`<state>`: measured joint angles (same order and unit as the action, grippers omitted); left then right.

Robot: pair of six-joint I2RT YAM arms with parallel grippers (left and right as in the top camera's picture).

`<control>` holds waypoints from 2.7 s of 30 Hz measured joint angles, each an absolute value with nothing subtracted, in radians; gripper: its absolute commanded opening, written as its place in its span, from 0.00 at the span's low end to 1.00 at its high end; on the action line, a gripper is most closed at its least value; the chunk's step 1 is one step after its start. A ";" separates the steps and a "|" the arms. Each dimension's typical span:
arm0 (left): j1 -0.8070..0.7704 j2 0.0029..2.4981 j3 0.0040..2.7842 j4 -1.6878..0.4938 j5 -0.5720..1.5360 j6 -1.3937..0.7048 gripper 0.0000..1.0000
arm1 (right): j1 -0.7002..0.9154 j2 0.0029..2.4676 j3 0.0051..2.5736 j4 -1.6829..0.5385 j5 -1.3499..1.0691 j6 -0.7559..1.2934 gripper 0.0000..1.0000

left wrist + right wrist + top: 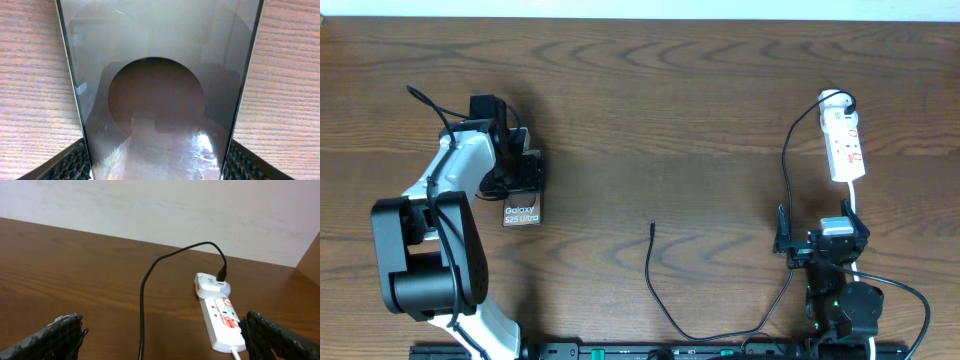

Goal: Plug charger to phone and switch on socket
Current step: 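Lift the phone box upward with the left gripper, then rotate the held phone box upright toward the table center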

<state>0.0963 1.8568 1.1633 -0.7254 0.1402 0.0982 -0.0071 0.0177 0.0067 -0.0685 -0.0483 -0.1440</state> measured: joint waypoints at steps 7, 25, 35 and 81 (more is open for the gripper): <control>0.096 1.857 1.163 -0.725 0.125 0.082 0.08 | -0.007 0.018 0.007 -0.068 -0.048 -0.144 0.99; 0.096 1.834 1.211 -0.776 0.125 0.051 0.08 | -0.007 0.018 0.007 -0.068 -0.048 -0.144 0.99; 0.096 1.776 1.213 -0.786 0.196 0.044 0.07 | -0.007 0.018 0.007 -0.068 -0.048 -0.144 0.99; 0.095 1.687 1.213 -0.781 1.052 -0.579 0.07 | -0.007 0.018 0.007 -0.068 -0.048 -0.144 0.99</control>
<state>0.0952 1.6867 1.2133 -0.7815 1.0519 -0.5793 -0.0071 0.0177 0.0067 -0.0685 -0.0483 -0.1436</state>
